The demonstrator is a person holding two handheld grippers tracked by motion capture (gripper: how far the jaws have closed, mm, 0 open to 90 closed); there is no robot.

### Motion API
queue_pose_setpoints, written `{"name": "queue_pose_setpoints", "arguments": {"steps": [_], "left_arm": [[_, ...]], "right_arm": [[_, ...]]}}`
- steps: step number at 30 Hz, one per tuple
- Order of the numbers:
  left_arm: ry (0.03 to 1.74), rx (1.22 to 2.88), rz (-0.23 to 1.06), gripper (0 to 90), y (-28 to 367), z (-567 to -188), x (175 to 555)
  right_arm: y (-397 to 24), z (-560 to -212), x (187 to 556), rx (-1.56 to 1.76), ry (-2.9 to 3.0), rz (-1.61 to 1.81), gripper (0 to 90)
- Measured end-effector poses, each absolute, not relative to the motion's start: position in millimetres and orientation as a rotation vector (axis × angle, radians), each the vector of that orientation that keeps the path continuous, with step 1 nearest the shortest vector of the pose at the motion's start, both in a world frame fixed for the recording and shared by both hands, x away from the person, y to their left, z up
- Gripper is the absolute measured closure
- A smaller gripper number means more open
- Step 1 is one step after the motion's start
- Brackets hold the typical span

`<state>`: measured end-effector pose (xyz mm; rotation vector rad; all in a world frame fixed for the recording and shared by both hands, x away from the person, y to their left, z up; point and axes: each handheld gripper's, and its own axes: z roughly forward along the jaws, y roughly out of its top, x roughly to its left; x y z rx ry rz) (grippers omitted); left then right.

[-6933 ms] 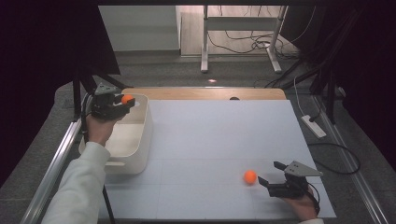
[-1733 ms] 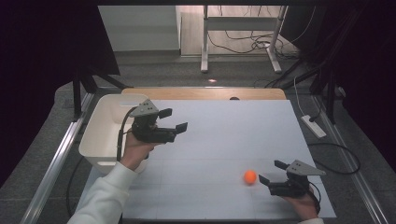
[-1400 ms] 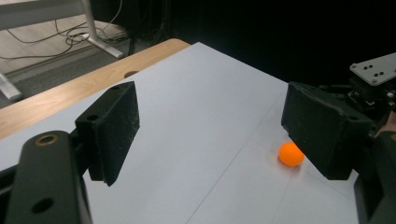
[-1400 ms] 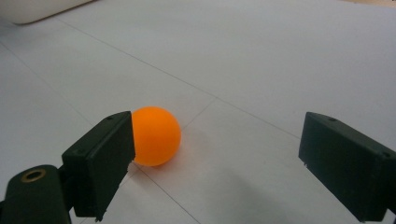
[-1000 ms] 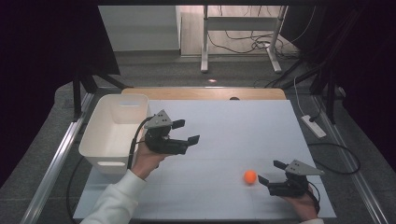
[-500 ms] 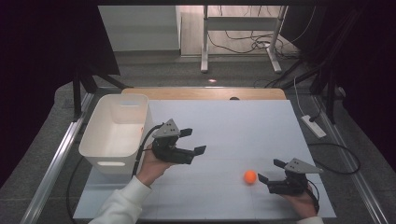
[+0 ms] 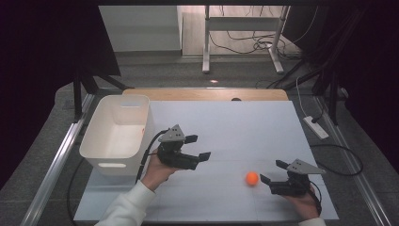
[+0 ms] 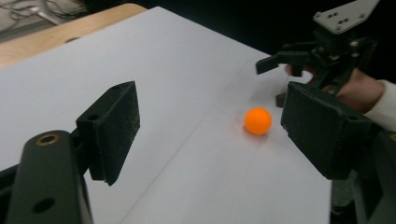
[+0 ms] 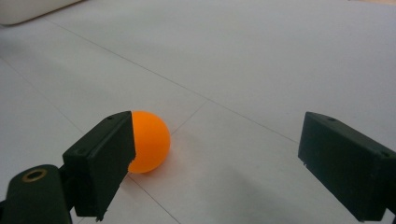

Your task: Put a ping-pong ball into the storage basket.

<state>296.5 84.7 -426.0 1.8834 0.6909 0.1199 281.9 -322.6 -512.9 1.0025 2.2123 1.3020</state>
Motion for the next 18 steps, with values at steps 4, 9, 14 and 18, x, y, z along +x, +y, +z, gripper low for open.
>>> {"name": "queue_pose_setpoints", "arguments": {"steps": [4, 9, 14, 18], "left_arm": [[0.69, 1.899, 0.129, 20.7, 82.3, -429.7, 295.3], [0.673, 1.908, 0.103, 20.6, 79.5, -435.0, 295.4], [0.663, 1.918, 0.093, 20.5, 75.5, -437.8, 295.3], [0.656, 1.929, 0.101, 20.6, 71.7, -440.6, 295.5]], "right_arm": [[-321.4, -512.9, 282.3, 0.997, 2.212, 1.304, 10.7], [-320.4, -512.5, 282.1, 0.998, 2.21, 1.297, 10.6], [-320.6, -512.1, 282.3, 0.998, 2.207, 1.297, 10.6], [-319.5, -512.1, 282.6, 0.992, 2.212, 1.296, 10.6]]}}
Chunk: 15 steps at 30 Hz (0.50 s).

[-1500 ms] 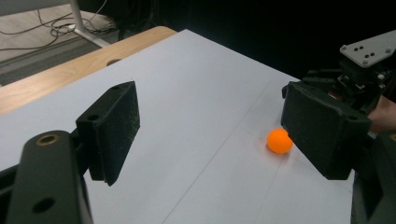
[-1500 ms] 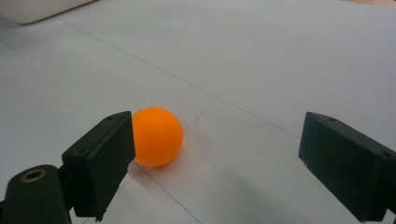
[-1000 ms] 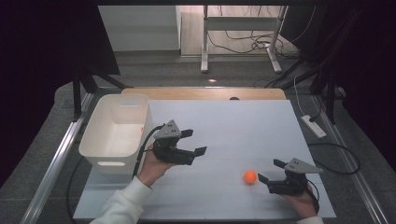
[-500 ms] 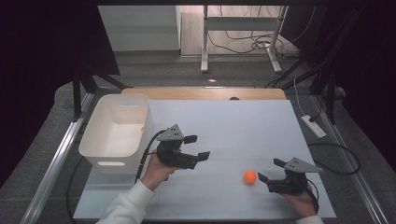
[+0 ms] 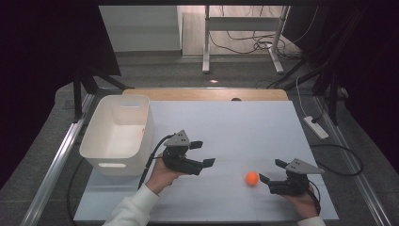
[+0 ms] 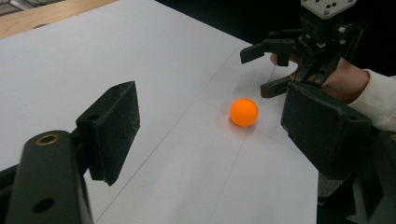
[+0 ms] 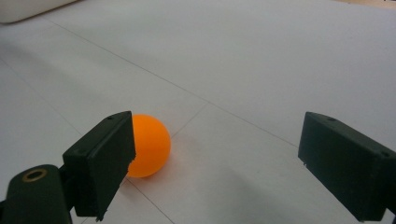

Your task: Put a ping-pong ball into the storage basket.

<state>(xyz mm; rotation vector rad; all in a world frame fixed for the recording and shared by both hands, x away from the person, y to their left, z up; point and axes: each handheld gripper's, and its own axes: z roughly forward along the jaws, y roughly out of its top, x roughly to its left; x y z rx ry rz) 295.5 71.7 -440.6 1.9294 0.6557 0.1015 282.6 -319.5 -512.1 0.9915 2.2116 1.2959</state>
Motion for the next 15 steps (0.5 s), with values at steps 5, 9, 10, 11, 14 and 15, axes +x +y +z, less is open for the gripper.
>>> {"name": "queue_pose_setpoints", "arguments": {"steps": [5, 9, 10, 11, 14, 15], "left_arm": [[0.652, 1.937, 0.093, 20.6, 68.2, -443.1, 296.1], [0.646, 1.941, 0.087, 20.6, 63.8, -444.8, 296.3], [0.644, 1.941, 0.086, 20.6, 62.7, -445.2, 296.1], [0.641, 1.948, 0.093, 20.6, 61.3, -445.3, 295.6], [0.639, 1.945, 0.089, 20.6, 60.2, -445.4, 295.2], [0.636, 1.945, 0.089, 20.7, 59.7, -445.4, 294.9]], "right_arm": [[-318.5, -512.3, 282.6, 0.989, 2.216, 1.292, 10.6], [-318.8, -511.9, 283.1, 0.996, 2.212, 1.298, 10.6], [-318.8, -511.8, 283.1, 0.996, 2.212, 1.298, 10.6], [-318.6, -511.9, 283.4, 0.988, 2.212, 1.3, 10.6], [-318.5, -511.9, 283.5, 0.987, 2.214, 1.297, 10.6], [-318.5, -511.9, 283.6, 0.988, 2.214, 1.299, 10.6]]}}
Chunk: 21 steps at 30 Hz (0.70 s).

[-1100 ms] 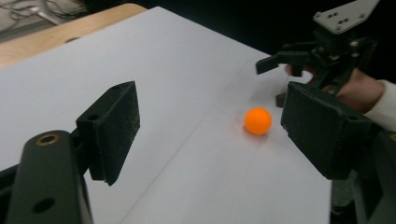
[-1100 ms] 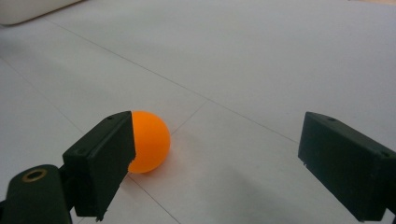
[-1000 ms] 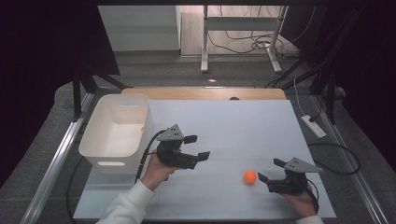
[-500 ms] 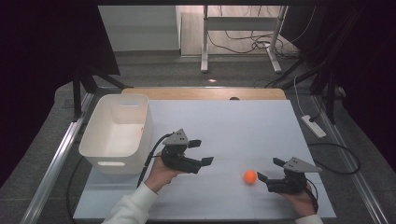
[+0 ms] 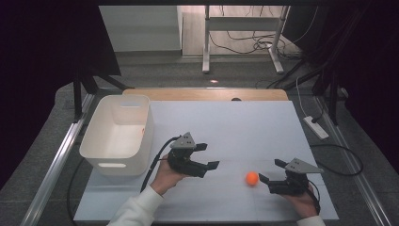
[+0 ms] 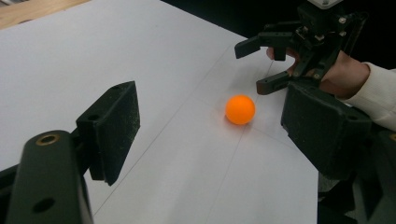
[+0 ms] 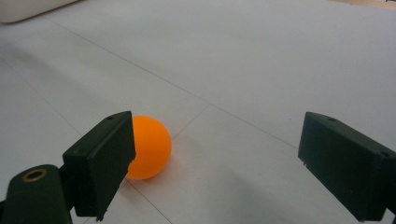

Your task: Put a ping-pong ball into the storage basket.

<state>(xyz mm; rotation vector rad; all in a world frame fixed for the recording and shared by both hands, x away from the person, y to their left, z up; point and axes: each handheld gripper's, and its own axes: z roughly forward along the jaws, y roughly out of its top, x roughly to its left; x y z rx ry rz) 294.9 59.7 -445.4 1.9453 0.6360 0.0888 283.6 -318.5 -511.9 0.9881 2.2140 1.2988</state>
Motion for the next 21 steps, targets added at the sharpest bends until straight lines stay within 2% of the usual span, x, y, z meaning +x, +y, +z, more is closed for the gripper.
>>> {"name": "queue_pose_setpoints", "arguments": {"steps": [21], "left_arm": [[0.572, 2.016, 0.07, 20.6, 32.2, -456.1, 293.7]], "right_arm": [[-317.5, -511.9, 284.3, 0.988, 2.215, 1.299, 10.6]]}}
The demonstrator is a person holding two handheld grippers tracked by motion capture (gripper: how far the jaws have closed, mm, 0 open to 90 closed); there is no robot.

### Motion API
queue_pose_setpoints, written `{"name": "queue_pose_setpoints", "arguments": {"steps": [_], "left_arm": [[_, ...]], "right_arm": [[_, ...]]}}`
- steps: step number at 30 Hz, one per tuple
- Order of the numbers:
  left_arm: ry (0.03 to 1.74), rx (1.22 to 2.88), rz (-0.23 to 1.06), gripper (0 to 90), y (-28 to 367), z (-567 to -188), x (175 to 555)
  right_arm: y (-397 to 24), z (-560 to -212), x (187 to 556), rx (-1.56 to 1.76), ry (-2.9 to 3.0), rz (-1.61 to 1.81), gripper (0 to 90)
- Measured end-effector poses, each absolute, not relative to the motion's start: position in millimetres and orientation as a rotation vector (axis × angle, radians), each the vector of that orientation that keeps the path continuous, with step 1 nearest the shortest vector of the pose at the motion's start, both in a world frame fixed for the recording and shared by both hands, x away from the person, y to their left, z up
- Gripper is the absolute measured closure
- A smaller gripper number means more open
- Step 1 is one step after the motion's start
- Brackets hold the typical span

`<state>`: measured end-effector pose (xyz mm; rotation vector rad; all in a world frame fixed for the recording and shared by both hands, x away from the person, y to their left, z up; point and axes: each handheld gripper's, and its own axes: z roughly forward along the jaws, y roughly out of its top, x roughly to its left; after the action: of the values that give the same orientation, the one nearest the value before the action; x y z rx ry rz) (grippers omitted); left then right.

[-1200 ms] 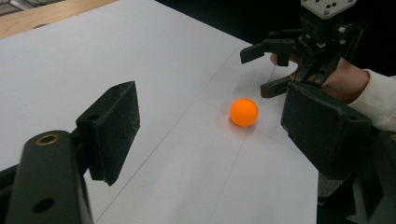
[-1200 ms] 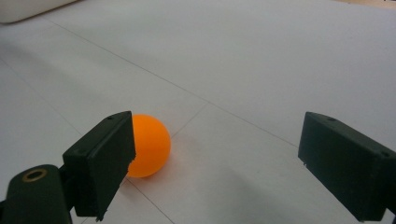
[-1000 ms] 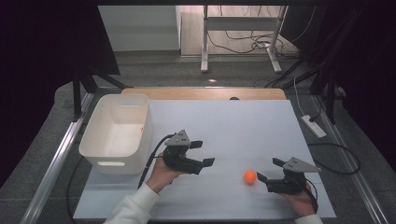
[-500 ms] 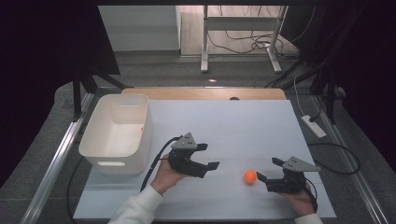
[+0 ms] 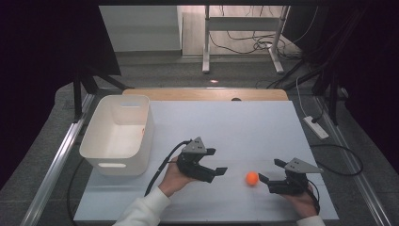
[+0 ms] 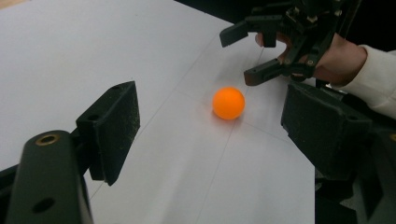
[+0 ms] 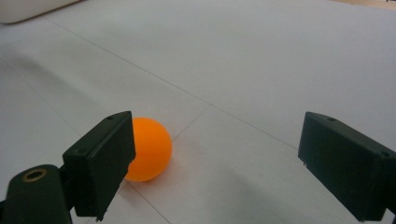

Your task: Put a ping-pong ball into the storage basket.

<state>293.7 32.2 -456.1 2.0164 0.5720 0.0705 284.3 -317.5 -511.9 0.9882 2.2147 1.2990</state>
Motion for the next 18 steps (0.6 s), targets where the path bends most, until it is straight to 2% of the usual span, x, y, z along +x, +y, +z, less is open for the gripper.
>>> {"name": "queue_pose_setpoints", "arguments": {"steps": [18], "left_arm": [[0.528, 2.061, 0.071, 20.7, 6.7, -464.8, 291.7]], "right_arm": [[-317.8, -512.1, 285.1, 0.988, 2.213, 1.299, 10.7]]}}
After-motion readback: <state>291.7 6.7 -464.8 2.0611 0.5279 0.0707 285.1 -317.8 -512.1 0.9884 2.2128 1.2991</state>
